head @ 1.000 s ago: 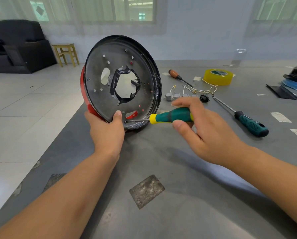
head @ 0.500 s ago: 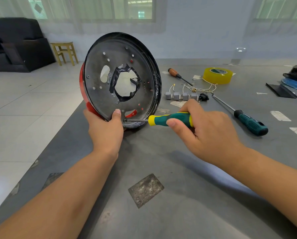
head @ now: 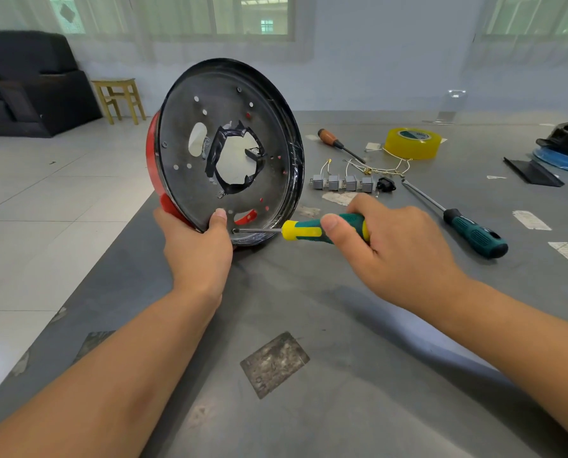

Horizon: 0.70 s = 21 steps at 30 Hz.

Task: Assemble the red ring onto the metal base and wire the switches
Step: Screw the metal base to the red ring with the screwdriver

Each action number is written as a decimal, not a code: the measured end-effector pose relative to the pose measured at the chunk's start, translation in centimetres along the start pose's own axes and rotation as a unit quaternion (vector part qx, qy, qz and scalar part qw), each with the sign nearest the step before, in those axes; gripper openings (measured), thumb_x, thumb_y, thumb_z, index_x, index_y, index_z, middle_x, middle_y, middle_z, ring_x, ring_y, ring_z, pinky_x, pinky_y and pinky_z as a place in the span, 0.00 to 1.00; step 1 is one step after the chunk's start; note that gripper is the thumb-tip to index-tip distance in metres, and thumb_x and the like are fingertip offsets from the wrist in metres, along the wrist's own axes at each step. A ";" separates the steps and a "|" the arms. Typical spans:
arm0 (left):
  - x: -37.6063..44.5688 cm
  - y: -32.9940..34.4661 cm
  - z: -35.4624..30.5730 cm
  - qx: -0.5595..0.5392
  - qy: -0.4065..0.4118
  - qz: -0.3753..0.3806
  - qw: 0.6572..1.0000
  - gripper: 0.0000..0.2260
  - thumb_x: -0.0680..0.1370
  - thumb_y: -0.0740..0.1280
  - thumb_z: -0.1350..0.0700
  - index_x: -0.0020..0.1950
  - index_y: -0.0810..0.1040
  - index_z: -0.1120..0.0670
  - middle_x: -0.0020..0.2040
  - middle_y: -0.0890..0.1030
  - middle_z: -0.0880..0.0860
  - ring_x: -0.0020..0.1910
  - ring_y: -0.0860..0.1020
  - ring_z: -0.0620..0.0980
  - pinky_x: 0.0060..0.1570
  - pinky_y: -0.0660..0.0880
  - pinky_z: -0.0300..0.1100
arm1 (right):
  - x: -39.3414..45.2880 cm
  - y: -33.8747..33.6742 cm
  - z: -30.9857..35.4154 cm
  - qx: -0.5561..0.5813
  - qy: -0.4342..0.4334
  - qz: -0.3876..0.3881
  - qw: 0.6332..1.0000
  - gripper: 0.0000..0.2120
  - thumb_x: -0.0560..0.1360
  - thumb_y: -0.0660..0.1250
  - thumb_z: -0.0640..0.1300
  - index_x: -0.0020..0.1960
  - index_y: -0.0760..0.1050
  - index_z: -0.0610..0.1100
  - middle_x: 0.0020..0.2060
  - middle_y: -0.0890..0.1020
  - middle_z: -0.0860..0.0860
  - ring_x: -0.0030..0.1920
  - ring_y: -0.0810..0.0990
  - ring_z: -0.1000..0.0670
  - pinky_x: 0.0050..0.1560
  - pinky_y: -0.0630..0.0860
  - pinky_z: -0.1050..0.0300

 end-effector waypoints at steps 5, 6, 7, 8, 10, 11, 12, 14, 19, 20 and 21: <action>-0.1 0.1 -0.1 -0.025 -0.024 0.009 0.999 0.19 0.75 0.73 0.52 0.51 0.67 0.32 0.53 0.79 0.38 0.57 0.83 0.51 0.61 0.81 0.59 | 0.2 0.1 -0.2 0.083 -0.002 0.028 0.996 0.27 0.74 0.47 0.73 0.58 0.65 0.53 0.27 0.74 0.55 0.28 0.73 0.54 0.29 0.62 0.56; -0.1 0.1 -0.1 -0.029 -0.029 0.010 0.999 0.19 0.75 0.73 0.52 0.51 0.67 0.32 0.54 0.79 0.38 0.58 0.83 0.53 0.61 0.81 0.59 | 0.2 -0.1 0.0 0.099 -0.031 0.039 0.994 0.24 0.74 0.51 0.70 0.61 0.61 0.55 0.30 0.76 0.55 0.28 0.73 0.55 0.29 0.64 0.56; 0.0 0.1 0.0 -0.028 -0.030 0.011 0.999 0.19 0.75 0.73 0.52 0.52 0.66 0.33 0.54 0.79 0.39 0.58 0.82 0.54 0.61 0.80 0.59 | 0.2 -0.2 0.2 0.102 -0.061 0.053 0.991 0.22 0.75 0.54 0.68 0.62 0.59 0.56 0.32 0.78 0.54 0.27 0.72 0.55 0.30 0.66 0.55; 0.0 0.1 0.0 -0.025 -0.029 0.010 0.999 0.19 0.76 0.73 0.53 0.52 0.66 0.33 0.54 0.79 0.38 0.58 0.82 0.53 0.61 0.81 0.59 | 0.2 -0.2 0.3 0.094 -0.085 0.064 0.990 0.21 0.76 0.56 0.65 0.63 0.60 0.55 0.33 0.78 0.53 0.27 0.72 0.54 0.30 0.67 0.54; 0.0 0.1 0.0 -0.019 -0.024 0.009 0.999 0.19 0.77 0.73 0.54 0.52 0.67 0.33 0.52 0.79 0.38 0.56 0.82 0.50 0.61 0.81 0.58 | 0.1 -0.4 0.2 0.070 -0.102 0.066 0.990 0.19 0.78 0.58 0.62 0.62 0.65 0.52 0.30 0.75 0.54 0.27 0.71 0.54 0.31 0.67 0.53; 0.0 0.1 0.1 -0.017 -0.023 0.009 1.000 0.19 0.77 0.73 0.54 0.53 0.67 0.33 0.52 0.79 0.37 0.56 0.82 0.48 0.61 0.81 0.58 | 0.2 -0.4 0.2 0.068 -0.097 0.064 0.991 0.19 0.78 0.59 0.62 0.62 0.67 0.51 0.29 0.74 0.55 0.28 0.72 0.54 0.31 0.66 0.54; 0.0 0.1 0.1 -0.016 -0.022 0.008 1.000 0.19 0.78 0.73 0.54 0.55 0.67 0.34 0.51 0.79 0.37 0.56 0.82 0.48 0.61 0.81 0.57 | 0.2 -0.4 0.1 0.076 -0.086 0.060 0.992 0.18 0.78 0.59 0.62 0.60 0.68 0.51 0.28 0.73 0.56 0.28 0.73 0.53 0.31 0.64 0.58; -0.1 0.1 0.1 -0.016 -0.021 0.004 1.000 0.20 0.78 0.73 0.55 0.58 0.66 0.35 0.51 0.79 0.36 0.56 0.82 0.47 0.62 0.81 0.57 | 0.3 -0.4 0.0 0.103 -0.063 0.044 0.992 0.16 0.78 0.59 0.63 0.56 0.67 0.52 0.25 0.70 0.57 0.31 0.75 0.52 0.28 0.61 0.62; 0.0 0.2 0.1 -0.018 -0.021 0.006 1.000 0.21 0.78 0.73 0.55 0.54 0.67 0.32 0.52 0.79 0.36 0.55 0.82 0.46 0.61 0.81 0.57 | 0.1 0.5 -0.1 0.133 -0.020 0.026 0.991 0.20 0.77 0.57 0.65 0.53 0.68 0.48 0.25 0.73 0.53 0.26 0.72 0.52 0.27 0.60 0.55; 0.0 0.2 0.1 -0.020 -0.023 0.006 1.000 0.21 0.78 0.73 0.55 0.52 0.67 0.31 0.52 0.79 0.37 0.55 0.82 0.47 0.61 0.81 0.57 | 0.1 0.6 -0.2 0.142 -0.015 0.024 0.989 0.20 0.77 0.57 0.65 0.53 0.68 0.48 0.26 0.74 0.52 0.26 0.72 0.52 0.27 0.62 0.54; 0.0 0.2 0.1 -0.023 -0.025 0.006 0.999 0.21 0.77 0.73 0.55 0.51 0.67 0.31 0.52 0.80 0.37 0.56 0.82 0.48 0.61 0.81 0.57 | 0.1 0.7 -0.4 0.154 -0.009 0.024 0.988 0.20 0.78 0.57 0.65 0.54 0.68 0.48 0.27 0.75 0.51 0.27 0.73 0.51 0.27 0.64 0.52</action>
Point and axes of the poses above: each hand's wrist, its own x-axis towards the middle knuckle, its own y-axis out of the palm, z = x × y, the point moved 6 cm from there along x, towards the middle knuckle
